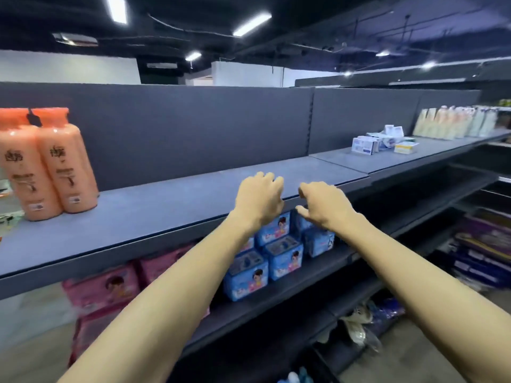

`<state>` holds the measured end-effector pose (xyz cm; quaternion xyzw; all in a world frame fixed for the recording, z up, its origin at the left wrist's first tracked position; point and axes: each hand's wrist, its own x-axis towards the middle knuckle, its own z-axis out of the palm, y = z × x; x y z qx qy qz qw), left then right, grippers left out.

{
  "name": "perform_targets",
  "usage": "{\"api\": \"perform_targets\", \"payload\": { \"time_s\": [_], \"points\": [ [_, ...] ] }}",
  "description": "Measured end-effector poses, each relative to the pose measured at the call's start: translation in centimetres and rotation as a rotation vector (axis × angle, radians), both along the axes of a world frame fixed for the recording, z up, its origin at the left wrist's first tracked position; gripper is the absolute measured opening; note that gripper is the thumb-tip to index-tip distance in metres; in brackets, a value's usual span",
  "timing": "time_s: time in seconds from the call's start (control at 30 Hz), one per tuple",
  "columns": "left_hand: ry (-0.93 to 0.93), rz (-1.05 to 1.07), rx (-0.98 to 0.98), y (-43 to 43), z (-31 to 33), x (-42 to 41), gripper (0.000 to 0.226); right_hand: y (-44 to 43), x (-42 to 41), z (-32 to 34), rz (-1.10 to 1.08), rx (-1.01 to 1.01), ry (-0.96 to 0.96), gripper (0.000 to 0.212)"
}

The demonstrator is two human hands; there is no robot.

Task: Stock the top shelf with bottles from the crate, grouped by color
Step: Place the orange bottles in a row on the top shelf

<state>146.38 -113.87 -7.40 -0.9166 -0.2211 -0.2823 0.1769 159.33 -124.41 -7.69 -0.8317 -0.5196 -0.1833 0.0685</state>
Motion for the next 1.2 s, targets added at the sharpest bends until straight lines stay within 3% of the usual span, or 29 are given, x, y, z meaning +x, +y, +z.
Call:
{"api": "perform_targets", "payload": {
  "time_s": [0.17,0.3,0.63,0.83,1.0,1.2],
  "points": [
    [0.045,-0.106,-0.155,-4.2,-9.6,2.5,0.018,-3.2,1.6,-7.5,-0.067,-0.101,0.102,0.037],
    [0.188,-0.020,-0.385,-6.2,-19.5,0.7,0.029,-4.6,0.3,-15.5,-0.066,-0.204,0.256,0.040],
    [0.481,0.191,-0.821,-10.5,-37.8,-7.3,0.022,-8.3,-5.3,-34.7,-0.130,-0.526,0.658,0.030],
    [0.573,0.292,-0.947,-11.8,-45.9,-9.6,0.042,-8.6,-6.4,-43.6,-0.158,-0.660,0.706,0.039],
    [0.643,0.284,-0.976,-12.5,-52.0,-10.3,0.035,-6.9,-6.8,-49.9,-0.145,-0.683,0.766,0.035],
    [0.641,0.346,-1.029,-11.2,-58.5,-9.5,0.045,-4.4,-6.7,-57.2,-0.109,-0.689,0.789,0.042]
  ]
}}
